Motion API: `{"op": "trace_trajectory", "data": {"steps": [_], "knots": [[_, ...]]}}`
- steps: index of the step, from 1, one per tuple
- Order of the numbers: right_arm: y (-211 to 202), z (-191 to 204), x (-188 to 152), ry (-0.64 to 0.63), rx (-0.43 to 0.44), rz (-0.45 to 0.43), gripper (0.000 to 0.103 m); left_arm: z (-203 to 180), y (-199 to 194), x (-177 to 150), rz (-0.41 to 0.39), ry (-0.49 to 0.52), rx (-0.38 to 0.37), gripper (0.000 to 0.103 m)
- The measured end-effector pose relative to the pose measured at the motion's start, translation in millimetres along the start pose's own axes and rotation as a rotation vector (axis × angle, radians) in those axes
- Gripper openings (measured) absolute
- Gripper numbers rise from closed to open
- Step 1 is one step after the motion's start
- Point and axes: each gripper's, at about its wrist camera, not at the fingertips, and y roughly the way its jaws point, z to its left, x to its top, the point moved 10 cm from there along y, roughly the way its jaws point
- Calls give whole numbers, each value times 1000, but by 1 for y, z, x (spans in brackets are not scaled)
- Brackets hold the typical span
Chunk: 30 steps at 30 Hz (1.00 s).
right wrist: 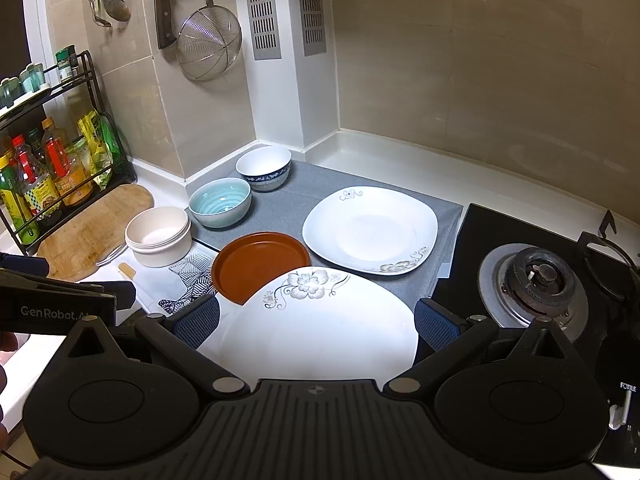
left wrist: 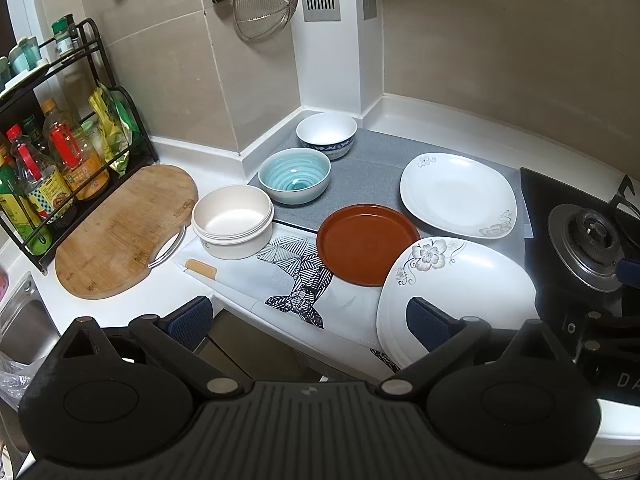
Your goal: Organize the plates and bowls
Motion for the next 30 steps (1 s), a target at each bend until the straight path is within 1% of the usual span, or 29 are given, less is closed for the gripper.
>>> {"op": "trace_trajectory", "data": {"steps": [24,28,30], "knots": [[0,-3,-3,5,4,4,103,-4,-2,0,3,4,2,103],[1,-4,-3,2,9,6,103,-4,2,0,11,10,8,103],[2,-6,3,0,29,10,103,-3,6,2,30,4,-5,103]]}}
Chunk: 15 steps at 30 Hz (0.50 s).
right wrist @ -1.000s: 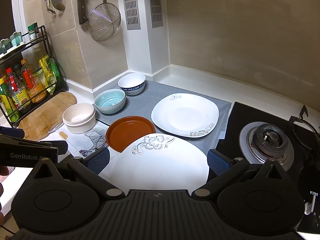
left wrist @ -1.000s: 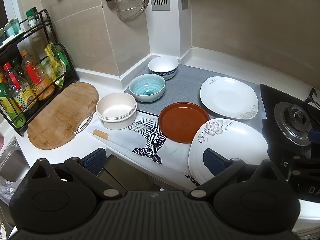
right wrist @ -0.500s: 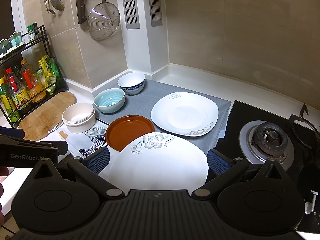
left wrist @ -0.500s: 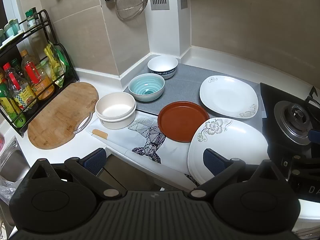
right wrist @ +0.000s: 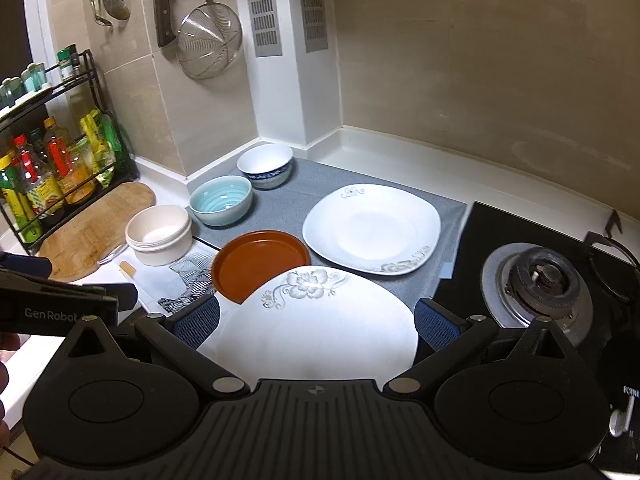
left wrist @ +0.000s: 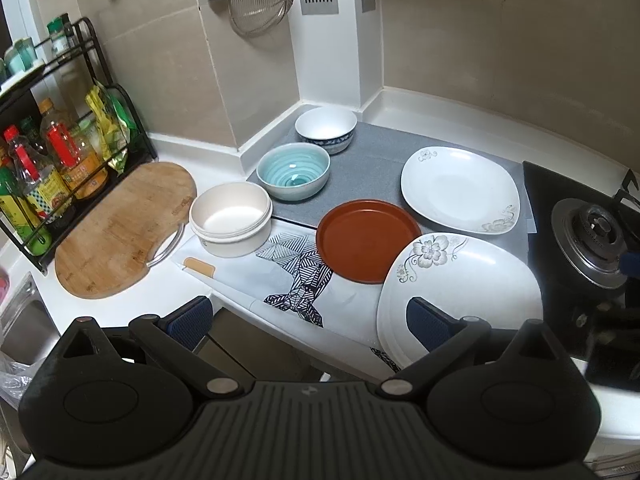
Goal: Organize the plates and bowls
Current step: 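Reach the left tool to the terracotta plate rim and close it while the right tool grips the opposite rim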
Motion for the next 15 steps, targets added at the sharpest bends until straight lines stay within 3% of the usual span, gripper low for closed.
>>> {"op": "trace_trajectory", "data": {"steps": [6,10,15], "knots": [[10,-16,27,27,15,-27,103,21,15,2,64,-87,-42,103],[35,-18,25,65,23,29,103,39,35,-1,99,-119,-50,103],[74,-5,32,133,52,95,103,51,75,6,150,-158,-154,103]]}}
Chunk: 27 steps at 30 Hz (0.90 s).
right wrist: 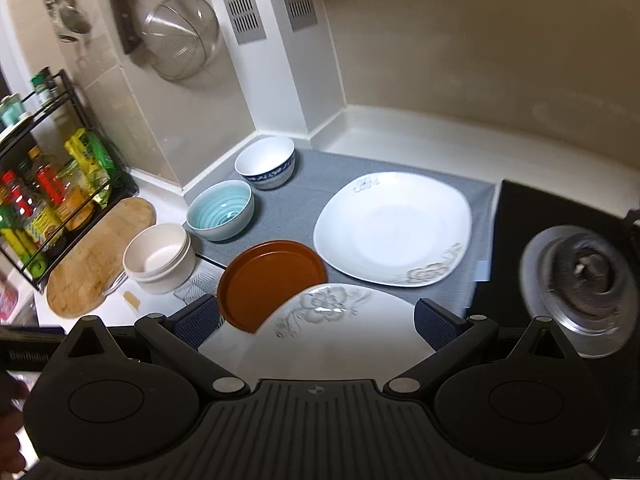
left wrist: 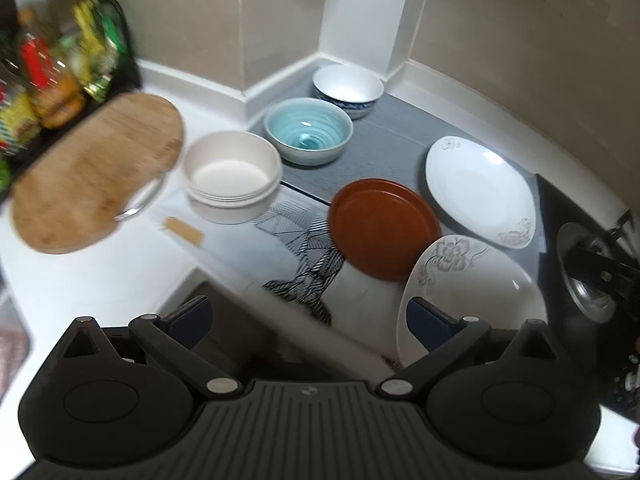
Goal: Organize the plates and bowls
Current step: 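Reach the left tool to the terracotta plate rim and close it while the right tool grips the opposite rim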
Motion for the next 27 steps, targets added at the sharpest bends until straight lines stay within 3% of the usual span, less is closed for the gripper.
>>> {"op": "trace_trajectory", "data": {"steps": [9,15,24,27], "knots": [[96,41,23,126,61,151,103,20,79,34,106,7,-162,103],[147,46,25,183,34,236,103,20,120,39,206,-3,-231,103],[199,29,15,178,40,353,102,12,152,34,283,-42,-199,103],[212,22,11,154,-2,375,99,12,159,33,295,-49,-175,103]]}}
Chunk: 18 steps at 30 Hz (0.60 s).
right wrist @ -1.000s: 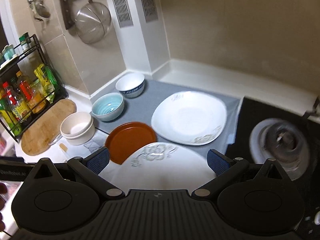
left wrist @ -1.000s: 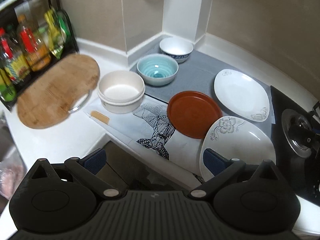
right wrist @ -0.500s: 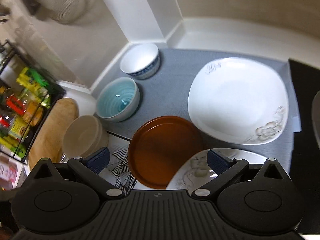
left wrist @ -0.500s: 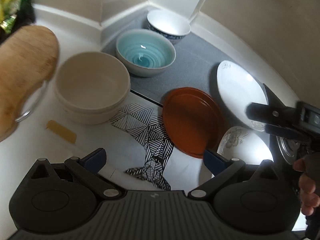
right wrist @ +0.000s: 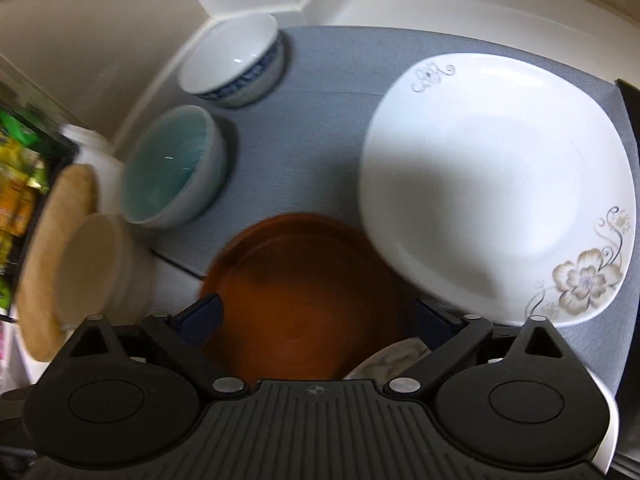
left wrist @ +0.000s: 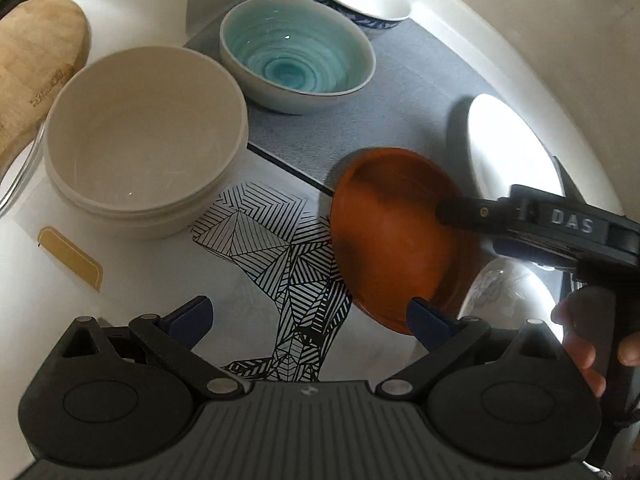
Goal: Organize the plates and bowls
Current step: 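Reach the left tool to the terracotta plate rim and close it while the right tool grips the opposite rim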
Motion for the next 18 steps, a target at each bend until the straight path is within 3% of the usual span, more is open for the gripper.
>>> {"op": "trace_trajectory", "data": {"steps": [6,12,18], "knots": [[20,2,-2,-30,-12,42,93,3,5,0,-5,-40,8,103],[28,30,-4,-48,124,87,87,12,3,0,-25,-115,-8,103],[22,12,4,-89,33,42,87,12,2,8,-57,-175,-53,100]]}}
